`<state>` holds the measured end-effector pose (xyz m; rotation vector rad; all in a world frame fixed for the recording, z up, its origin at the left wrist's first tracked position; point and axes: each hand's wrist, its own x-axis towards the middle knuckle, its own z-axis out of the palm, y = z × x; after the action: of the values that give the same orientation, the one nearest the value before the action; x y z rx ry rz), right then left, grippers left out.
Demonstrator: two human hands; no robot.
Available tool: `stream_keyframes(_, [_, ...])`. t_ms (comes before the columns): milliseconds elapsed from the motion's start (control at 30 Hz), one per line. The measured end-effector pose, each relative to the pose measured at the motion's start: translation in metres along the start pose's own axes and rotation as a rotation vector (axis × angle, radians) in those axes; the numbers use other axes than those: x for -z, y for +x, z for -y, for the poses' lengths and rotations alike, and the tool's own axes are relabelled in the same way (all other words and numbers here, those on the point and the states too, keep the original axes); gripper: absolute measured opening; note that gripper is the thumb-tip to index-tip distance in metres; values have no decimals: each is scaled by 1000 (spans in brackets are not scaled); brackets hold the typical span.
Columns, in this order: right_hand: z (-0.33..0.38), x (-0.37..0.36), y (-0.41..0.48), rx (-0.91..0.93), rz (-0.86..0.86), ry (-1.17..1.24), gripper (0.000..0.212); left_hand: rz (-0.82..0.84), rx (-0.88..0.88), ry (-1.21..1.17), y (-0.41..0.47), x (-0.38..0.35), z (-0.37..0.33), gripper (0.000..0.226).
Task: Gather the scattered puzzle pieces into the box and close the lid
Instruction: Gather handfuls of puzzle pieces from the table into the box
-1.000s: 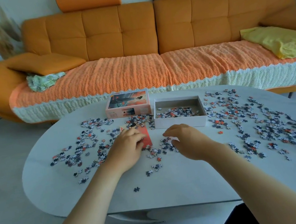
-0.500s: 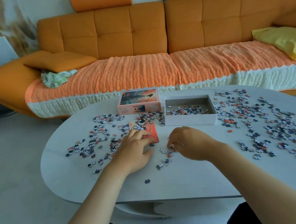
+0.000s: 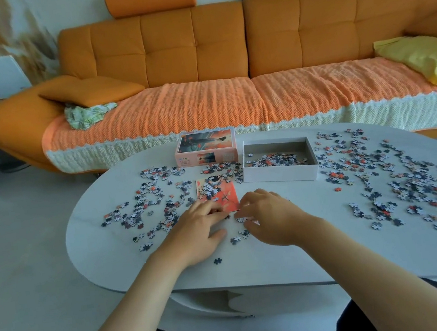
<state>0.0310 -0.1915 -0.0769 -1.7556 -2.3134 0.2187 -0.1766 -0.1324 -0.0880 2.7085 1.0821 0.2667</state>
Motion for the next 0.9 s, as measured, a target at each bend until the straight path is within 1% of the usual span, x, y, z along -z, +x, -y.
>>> stream_keyframes(67, [5,2,2,6,-23,-14,30,7,8,-21,-6,1,2,43])
stream_keyframes(167, [7,4,5,-9,-76,-63,27,-61,-3,-66,-14,4,6,37])
stream_keyframes(200, [8,3,4,-15,-81,-43,26,-67,-8,-63,-17,5,7,42])
stream_keyframes(233, [9,3,3,-14,-70,-11,29,-42,-9,-59,-21,8,7,51])
stream_keyframes(300, [11,1,1,16,-19,6,47,68,12,-73,-29,12,6,71])
stream_keyframes(333, [12,-1,2,28,7,5,52,113,28,-86,-33,14,6,76])
stream_keyframes(367, [14,-1,2,31,19,23,51,130,38,-105,-35,14,6,76])
stream_keyframes(400, [14,-2,3,28,16,49,45,127,48,-124,-35,14,5,71])
stream_keyframes(500, [7,-1,5,-7,0,90,27,86,66,-175,-29,13,1,44])
stream_keyframes(633, [-8,4,3,-105,1,112,19,32,63,-200,-13,10,-9,20])
stream_keyframes(733, [-22,9,-1,-161,-5,118,19,-7,49,-222,4,3,-23,16])
stream_keyframes(833, [-36,14,-9,-199,-52,122,31,-48,11,-238,23,-5,-43,21])
stream_keyframes(900, [-46,15,-13,-203,-82,68,37,-59,6,-248,37,-12,-55,23])
